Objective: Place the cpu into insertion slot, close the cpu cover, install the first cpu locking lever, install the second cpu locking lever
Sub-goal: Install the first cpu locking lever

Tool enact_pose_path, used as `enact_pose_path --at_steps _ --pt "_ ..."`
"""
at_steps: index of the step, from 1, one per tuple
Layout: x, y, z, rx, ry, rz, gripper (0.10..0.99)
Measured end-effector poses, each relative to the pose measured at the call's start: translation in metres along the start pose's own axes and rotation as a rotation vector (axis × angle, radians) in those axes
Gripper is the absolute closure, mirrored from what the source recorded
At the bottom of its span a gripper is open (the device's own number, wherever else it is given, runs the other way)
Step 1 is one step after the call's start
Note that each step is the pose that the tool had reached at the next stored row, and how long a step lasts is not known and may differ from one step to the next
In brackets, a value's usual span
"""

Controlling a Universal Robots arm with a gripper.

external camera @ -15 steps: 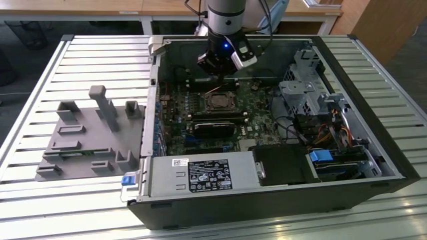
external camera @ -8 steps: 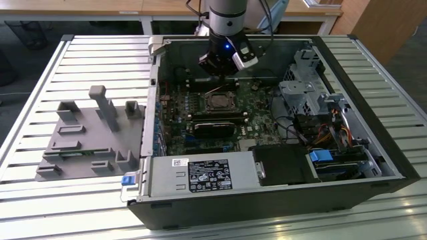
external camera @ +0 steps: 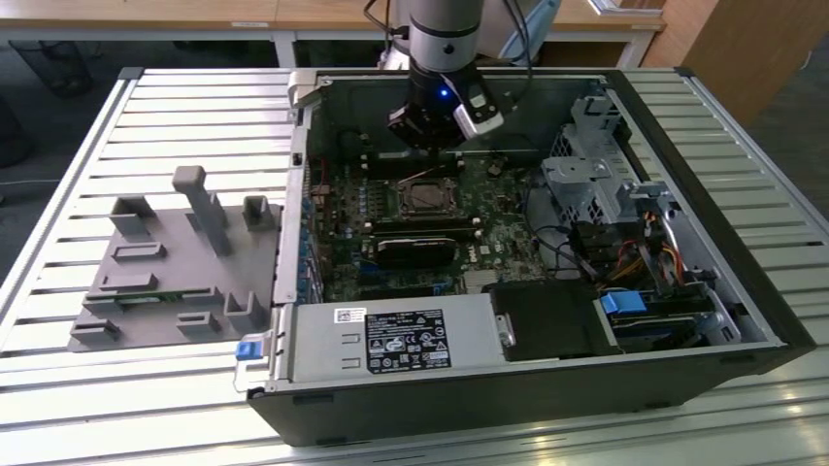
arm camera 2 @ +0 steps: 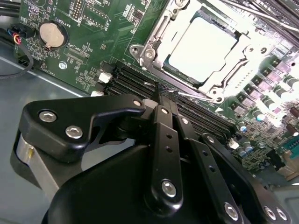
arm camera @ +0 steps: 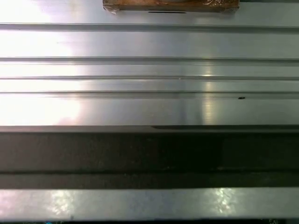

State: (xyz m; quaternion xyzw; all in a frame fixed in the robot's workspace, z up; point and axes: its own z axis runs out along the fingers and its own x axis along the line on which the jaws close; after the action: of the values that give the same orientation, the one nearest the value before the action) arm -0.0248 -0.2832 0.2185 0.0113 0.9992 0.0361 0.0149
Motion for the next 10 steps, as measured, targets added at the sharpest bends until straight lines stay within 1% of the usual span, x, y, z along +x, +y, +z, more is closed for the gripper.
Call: enact_pose_path --at_steps 10 --pt "-0.0033 -0.0004 0.0070 0.000 0.0000 0.000 0.980"
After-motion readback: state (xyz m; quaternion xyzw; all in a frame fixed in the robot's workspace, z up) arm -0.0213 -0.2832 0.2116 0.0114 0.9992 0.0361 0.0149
